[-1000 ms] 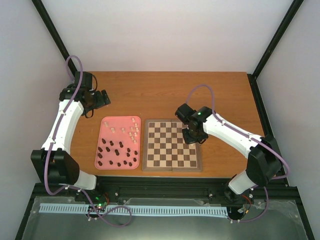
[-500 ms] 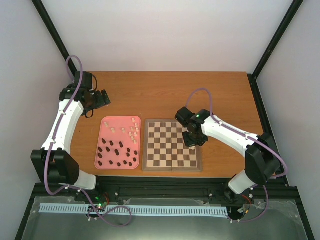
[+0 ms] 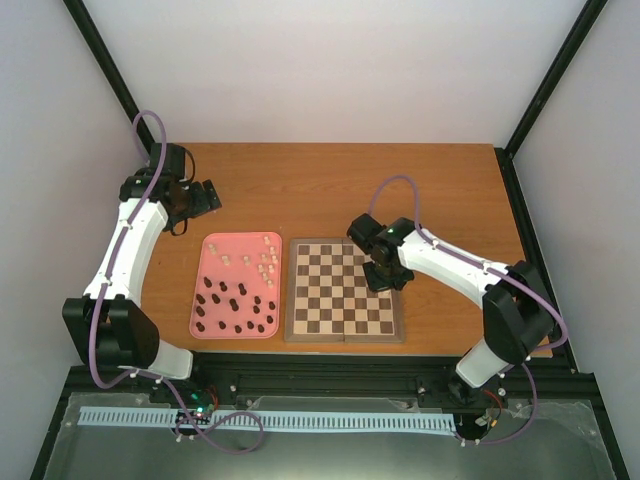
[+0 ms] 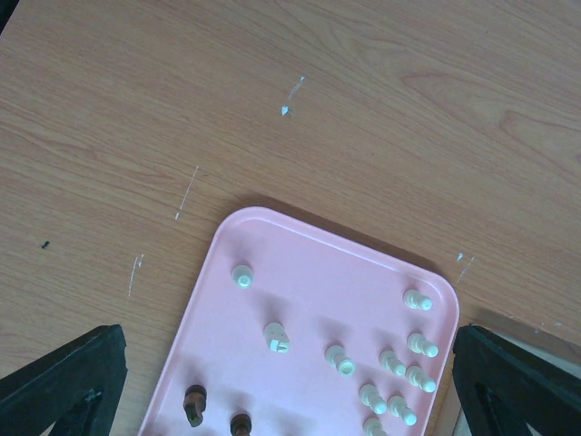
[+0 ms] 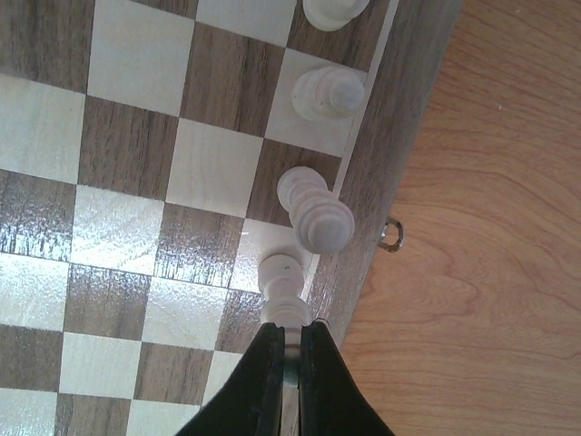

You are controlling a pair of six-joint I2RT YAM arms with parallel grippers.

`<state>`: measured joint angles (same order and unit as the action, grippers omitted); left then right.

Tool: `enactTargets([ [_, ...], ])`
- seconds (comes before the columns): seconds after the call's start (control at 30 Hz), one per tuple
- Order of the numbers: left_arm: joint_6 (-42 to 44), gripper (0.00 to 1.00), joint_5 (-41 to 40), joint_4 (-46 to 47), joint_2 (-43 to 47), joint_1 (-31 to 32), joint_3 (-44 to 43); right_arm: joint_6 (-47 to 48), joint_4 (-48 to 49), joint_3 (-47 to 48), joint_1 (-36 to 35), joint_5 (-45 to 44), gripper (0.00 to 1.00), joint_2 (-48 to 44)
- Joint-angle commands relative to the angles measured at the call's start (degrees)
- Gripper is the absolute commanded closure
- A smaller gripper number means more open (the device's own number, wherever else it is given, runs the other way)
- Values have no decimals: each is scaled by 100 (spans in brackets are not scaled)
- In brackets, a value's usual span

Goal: Set up the chess pieces on the board
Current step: Place the chess piece on the chessboard.

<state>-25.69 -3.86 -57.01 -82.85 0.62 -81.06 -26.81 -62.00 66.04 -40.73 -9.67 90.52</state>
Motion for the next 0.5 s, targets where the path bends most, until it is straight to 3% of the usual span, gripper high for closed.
enactTargets([
  [0.0,90,0,-62,36,-32,-28,-206,11,54,179,30,-234,97,96],
  [0.47,93,0,-89,40,-60,-27,-198,52,36,163,30,11,97,150],
])
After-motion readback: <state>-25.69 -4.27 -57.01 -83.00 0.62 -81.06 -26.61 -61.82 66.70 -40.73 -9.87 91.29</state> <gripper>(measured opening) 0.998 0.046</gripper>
